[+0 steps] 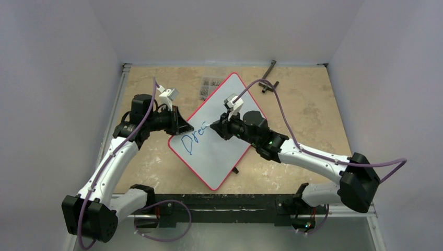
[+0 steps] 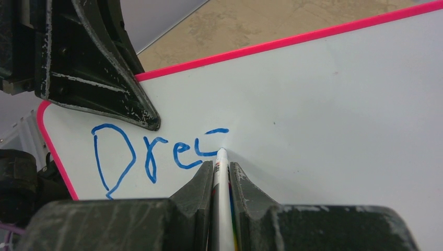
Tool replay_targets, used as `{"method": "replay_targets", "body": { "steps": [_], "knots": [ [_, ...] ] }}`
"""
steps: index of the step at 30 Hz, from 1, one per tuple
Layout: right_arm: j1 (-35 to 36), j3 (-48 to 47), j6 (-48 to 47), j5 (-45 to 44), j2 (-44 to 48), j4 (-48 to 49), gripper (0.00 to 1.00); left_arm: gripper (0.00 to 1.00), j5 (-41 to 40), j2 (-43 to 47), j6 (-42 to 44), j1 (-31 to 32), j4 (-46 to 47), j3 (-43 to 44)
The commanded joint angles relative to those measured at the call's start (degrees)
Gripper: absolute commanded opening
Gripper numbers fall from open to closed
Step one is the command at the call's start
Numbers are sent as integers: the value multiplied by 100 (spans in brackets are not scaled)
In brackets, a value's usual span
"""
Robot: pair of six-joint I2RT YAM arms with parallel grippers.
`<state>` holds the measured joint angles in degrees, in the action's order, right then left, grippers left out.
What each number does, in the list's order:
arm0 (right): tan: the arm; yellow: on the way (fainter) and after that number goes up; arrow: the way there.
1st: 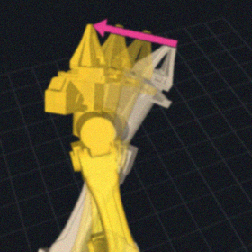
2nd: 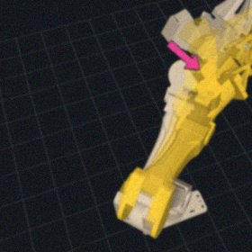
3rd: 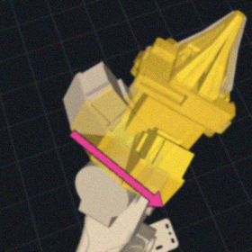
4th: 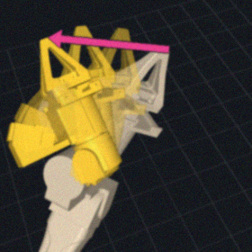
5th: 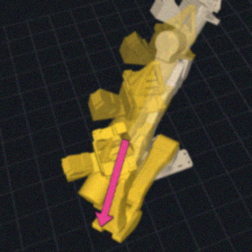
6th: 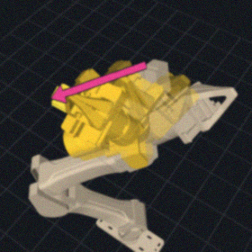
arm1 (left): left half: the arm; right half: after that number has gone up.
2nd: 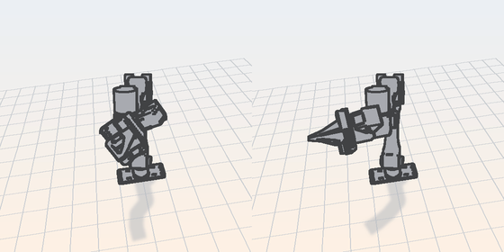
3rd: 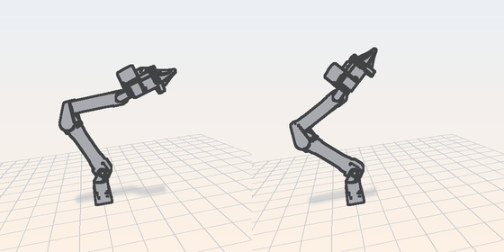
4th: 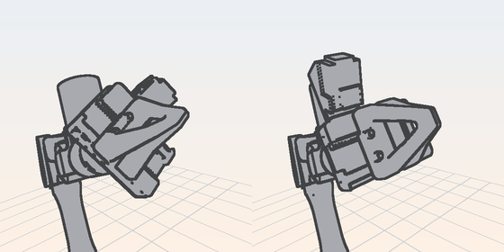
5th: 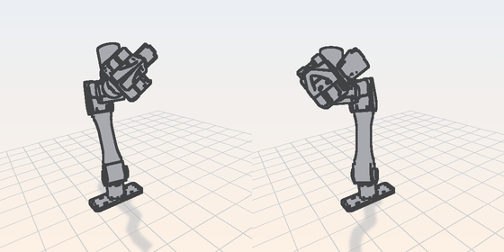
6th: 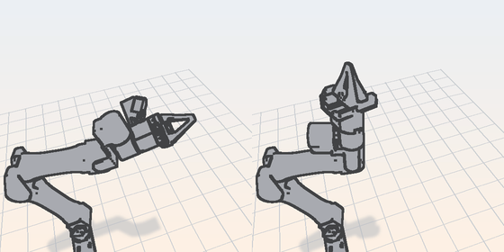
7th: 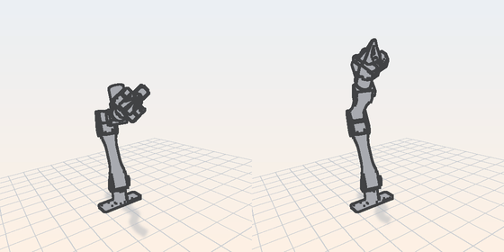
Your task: Write a sentence on the whiteboard
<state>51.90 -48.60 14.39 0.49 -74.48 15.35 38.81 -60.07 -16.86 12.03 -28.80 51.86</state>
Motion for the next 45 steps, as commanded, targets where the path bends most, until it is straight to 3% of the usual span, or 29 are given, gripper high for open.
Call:
{"method": "replay_targets", "body": {
  "steps": [1,13,25,32,45],
  "knots": [
    [-142,-295,2,-310,-26,-112,0,0,-762,31,966,36,-142,-90],
    [-162,-734,-59,-60,-268,-76,0,0,-754,40,960,37,-153,-94],
    [-163,-78,61,-58,-9,-47,0,0,-761,38,961,36,-142,-94],
    [-163,142,82,-353,292,-282,0,0,-765,35,957,36,-144,-83],
    [-171,-388,-238,-838,630,-621,0,0,-723,101,937,36,-126,-94]
  ]
}}
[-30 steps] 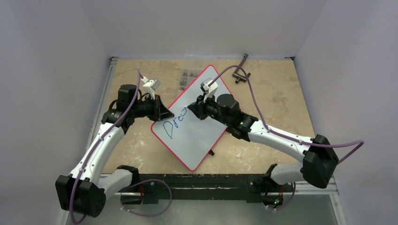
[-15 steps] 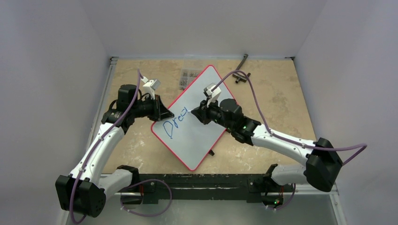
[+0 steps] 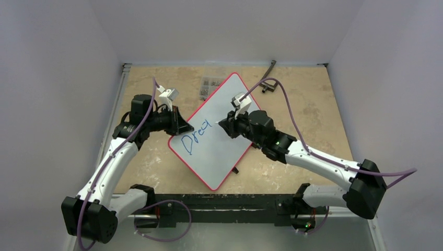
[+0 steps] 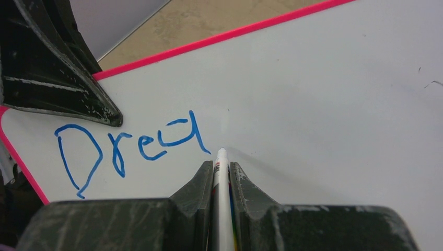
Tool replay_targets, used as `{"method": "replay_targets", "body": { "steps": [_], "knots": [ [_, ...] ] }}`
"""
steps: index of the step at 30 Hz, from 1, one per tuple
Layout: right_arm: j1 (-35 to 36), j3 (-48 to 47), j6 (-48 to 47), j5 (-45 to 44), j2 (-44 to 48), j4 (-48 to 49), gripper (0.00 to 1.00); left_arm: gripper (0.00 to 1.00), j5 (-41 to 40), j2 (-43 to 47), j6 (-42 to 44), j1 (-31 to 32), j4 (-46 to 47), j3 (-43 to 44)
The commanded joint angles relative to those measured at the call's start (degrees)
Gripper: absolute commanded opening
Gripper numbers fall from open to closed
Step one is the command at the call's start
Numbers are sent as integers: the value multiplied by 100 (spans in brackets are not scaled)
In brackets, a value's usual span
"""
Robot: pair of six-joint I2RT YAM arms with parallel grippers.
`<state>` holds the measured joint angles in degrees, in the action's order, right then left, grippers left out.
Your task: Write a sentence on the whiteboard
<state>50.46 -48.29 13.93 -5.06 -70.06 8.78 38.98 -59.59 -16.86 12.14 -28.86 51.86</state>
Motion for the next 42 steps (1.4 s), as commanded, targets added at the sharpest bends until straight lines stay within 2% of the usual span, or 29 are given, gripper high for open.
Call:
{"method": "replay_targets", "body": {
  "steps": [1,12,32,42],
  "knots": [
    [-34,-477,-215,-312,174,37,0,0,-735,47,931,25,-120,-95],
    [-178,-839,-302,-194,-192,121,0,0,-725,58,930,25,-119,-104],
    [-308,-848,-105,483,-525,502,0,0,-722,-11,919,23,-162,-60],
    [-326,-842,-47,493,-665,597,0,0,-728,-15,930,25,-175,-56]
  ]
}}
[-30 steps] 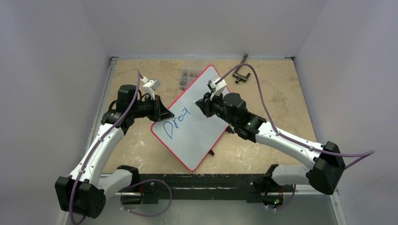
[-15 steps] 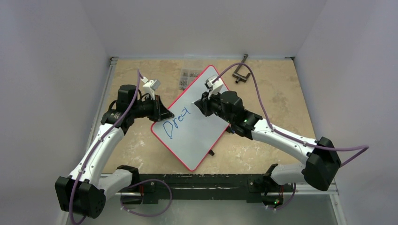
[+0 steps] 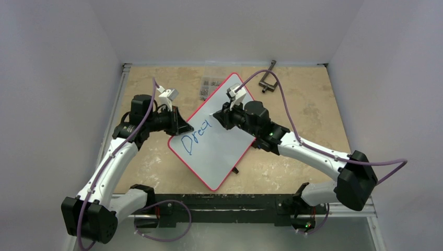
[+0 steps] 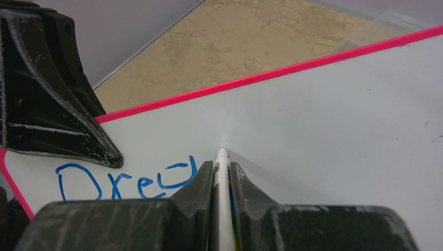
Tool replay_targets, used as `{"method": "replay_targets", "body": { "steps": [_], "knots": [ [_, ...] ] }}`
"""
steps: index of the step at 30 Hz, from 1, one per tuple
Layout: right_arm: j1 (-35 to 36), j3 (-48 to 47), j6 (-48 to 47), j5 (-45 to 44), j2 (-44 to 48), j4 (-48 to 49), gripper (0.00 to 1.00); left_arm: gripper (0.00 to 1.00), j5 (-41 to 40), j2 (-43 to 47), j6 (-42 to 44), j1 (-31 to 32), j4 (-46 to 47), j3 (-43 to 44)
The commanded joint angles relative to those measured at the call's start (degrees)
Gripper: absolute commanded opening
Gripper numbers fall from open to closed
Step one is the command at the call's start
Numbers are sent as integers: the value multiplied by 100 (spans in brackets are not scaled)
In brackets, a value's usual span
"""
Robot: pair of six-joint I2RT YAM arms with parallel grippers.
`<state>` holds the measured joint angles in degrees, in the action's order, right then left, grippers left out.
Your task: Write a sentence on the whiteboard
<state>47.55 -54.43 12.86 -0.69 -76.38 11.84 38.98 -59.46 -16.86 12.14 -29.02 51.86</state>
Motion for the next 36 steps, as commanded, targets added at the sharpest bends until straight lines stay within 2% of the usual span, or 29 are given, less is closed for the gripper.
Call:
{"method": "replay_targets", "body": {
  "steps": [1,21,36],
  "knots": [
    [-40,-187,66,55,-35,293,0,0,-730,-26,930,25,-156,-56],
    [-70,678,177,20,319,252,0,0,-743,-21,930,25,-162,-60],
    [-79,138,90,-88,145,153,0,0,-716,-38,921,25,-147,-65]
  ]
}}
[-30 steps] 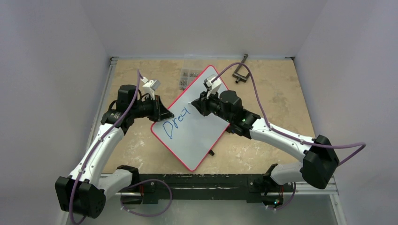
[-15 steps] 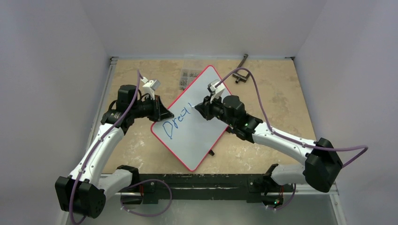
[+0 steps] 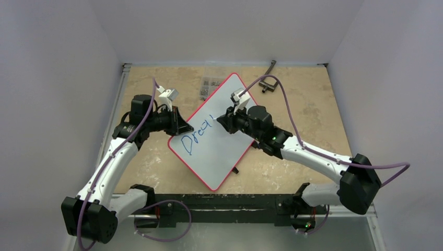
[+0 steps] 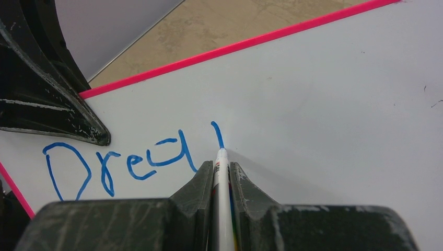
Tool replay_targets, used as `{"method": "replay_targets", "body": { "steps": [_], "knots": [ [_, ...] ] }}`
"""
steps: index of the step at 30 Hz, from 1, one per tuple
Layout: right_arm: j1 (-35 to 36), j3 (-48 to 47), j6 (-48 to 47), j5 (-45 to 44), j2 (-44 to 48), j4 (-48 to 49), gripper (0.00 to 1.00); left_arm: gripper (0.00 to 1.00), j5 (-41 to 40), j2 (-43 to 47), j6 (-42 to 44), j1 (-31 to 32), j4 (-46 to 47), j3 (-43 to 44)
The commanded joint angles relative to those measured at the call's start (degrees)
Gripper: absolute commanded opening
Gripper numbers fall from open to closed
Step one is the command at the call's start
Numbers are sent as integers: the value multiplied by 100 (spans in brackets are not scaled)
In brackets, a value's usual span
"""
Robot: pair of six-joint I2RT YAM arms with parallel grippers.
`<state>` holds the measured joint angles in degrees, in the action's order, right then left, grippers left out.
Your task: Write a sentence on the whiteboard
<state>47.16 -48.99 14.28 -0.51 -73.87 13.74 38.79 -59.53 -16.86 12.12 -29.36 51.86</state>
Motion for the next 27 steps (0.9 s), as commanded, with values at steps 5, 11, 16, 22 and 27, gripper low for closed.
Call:
{"method": "replay_targets", "body": {
  "steps": [5,11,16,22,27],
  "knots": [
    [-56,-712,-113,-177,-296,-105,0,0,-717,-29,930,27,-126,-58],
    [-130,-945,-130,-243,-456,-189,0,0,-715,-28,930,27,-130,-57],
    [-218,-981,-125,-363,-480,-294,0,0,-707,-17,930,27,-130,-49],
    [-261,-813,-83,-340,-431,-343,0,0,-707,-14,937,27,-139,-42],
    [-264,-542,1,-283,-281,-354,0,0,-706,-2,935,27,-139,-50]
  ]
}}
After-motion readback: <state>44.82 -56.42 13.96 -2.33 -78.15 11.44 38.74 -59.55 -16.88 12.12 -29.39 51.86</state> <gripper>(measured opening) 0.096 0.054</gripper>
